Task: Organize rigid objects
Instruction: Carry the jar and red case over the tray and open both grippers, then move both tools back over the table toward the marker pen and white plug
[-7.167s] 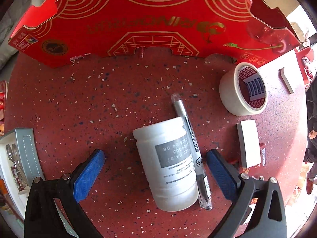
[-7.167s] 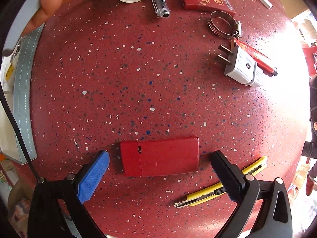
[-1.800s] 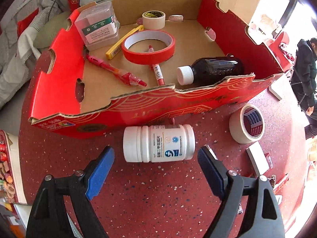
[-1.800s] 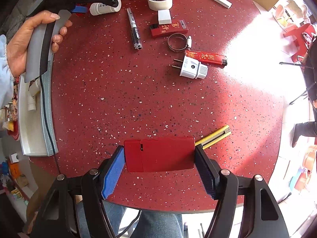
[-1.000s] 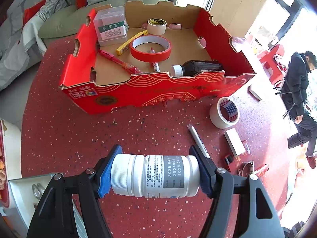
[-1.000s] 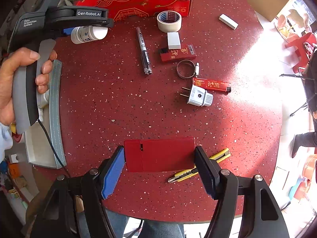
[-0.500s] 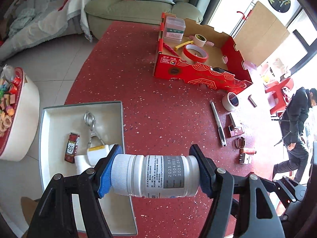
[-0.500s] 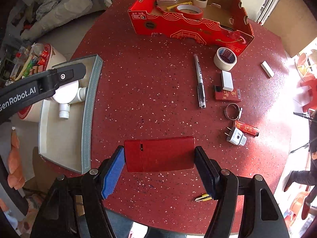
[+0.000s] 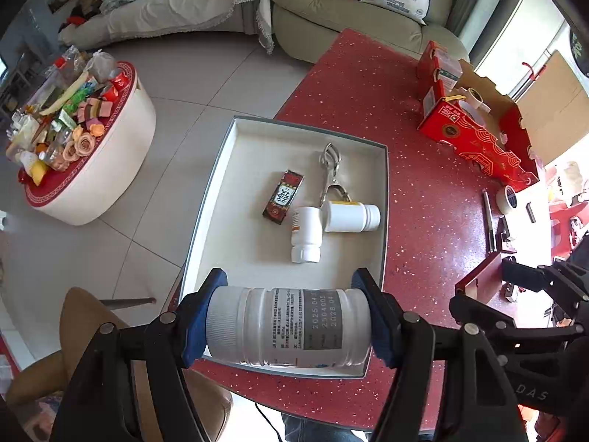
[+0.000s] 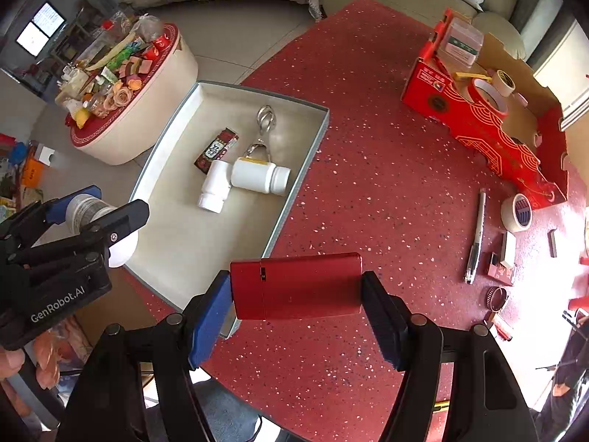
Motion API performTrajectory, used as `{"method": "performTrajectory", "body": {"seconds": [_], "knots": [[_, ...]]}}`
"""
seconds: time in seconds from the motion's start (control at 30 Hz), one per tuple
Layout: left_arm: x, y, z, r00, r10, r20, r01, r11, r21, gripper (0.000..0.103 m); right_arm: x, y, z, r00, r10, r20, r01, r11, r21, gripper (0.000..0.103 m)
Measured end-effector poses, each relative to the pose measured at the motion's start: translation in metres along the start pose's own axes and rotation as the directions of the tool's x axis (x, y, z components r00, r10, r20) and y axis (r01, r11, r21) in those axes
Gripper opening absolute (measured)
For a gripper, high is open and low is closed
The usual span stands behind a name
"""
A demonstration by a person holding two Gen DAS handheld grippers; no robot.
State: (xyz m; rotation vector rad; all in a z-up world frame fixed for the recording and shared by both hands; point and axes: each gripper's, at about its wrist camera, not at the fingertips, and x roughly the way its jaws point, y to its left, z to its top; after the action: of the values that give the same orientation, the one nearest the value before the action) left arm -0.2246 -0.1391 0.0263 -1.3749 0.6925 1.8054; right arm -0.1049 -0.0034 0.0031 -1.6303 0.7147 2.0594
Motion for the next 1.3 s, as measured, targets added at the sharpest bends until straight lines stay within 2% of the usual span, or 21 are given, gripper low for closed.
{"method": "performTrajectory", "body": {"seconds": [0.17,0.33,0.7,0.9,0.97,1.0,1.03,1.1,1.2,1.3], "knots": [[0.008,0.021,-0.015,0.999,0.034,-0.027,-0.035,0.998,-0.045,0.073,0.012,0.030,0.010,1.000,0.021,-0.023,-0.023,0.996,-0.084,0.071],[0.022,0.031,-0.024,0.997,0.045,-0.059,-0.048,0.997,-0.052,0.073,0.030,0.043,0.020,0.998,0.037,-0.054,-0.042,0.995,-0.095,0.071],[0.066,0.030,-0.029,0.993,0.052,-0.106,-0.050,0.999,0.016,0.073,0.073,0.046,0.042,0.993,0.030,-0.113,-0.039,0.996,-0.078,0.071],[0.090,0.022,-0.029,0.990,0.043,-0.134,-0.035,0.998,0.061,0.075,0.101,0.044,0.052,0.983,0.049,-0.178,-0.059,0.997,-0.050,0.072],[0.097,0.019,-0.031,0.988,0.043,-0.151,-0.031,0.996,0.081,0.083,0.105,0.041,0.054,0.982,0.051,-0.183,-0.058,0.998,-0.036,0.079],[0.100,0.019,-0.032,0.987,0.038,-0.158,-0.024,0.996,0.087,0.087,0.103,0.038,0.054,0.984,0.048,-0.173,-0.054,0.998,-0.027,0.092],[0.102,0.020,-0.033,0.985,0.025,-0.169,-0.012,0.997,0.077,0.092,0.100,0.035,0.054,0.986,0.035,-0.163,-0.039,0.999,-0.021,0.097],[0.105,0.023,-0.035,0.985,0.014,-0.171,-0.005,0.999,0.054,0.103,0.093,0.024,0.054,0.987,0.052,-0.151,-0.050,0.999,0.014,0.099],[0.105,0.024,-0.037,0.985,0.024,-0.170,-0.016,0.999,0.046,0.103,0.083,-0.001,0.048,0.986,0.059,-0.155,-0.045,0.995,0.094,0.099],[0.100,0.022,-0.036,0.985,0.016,-0.170,-0.008,0.999,0.050,0.103,0.070,-0.029,0.027,0.987,0.064,-0.149,-0.039,0.985,0.169,0.101]]}}
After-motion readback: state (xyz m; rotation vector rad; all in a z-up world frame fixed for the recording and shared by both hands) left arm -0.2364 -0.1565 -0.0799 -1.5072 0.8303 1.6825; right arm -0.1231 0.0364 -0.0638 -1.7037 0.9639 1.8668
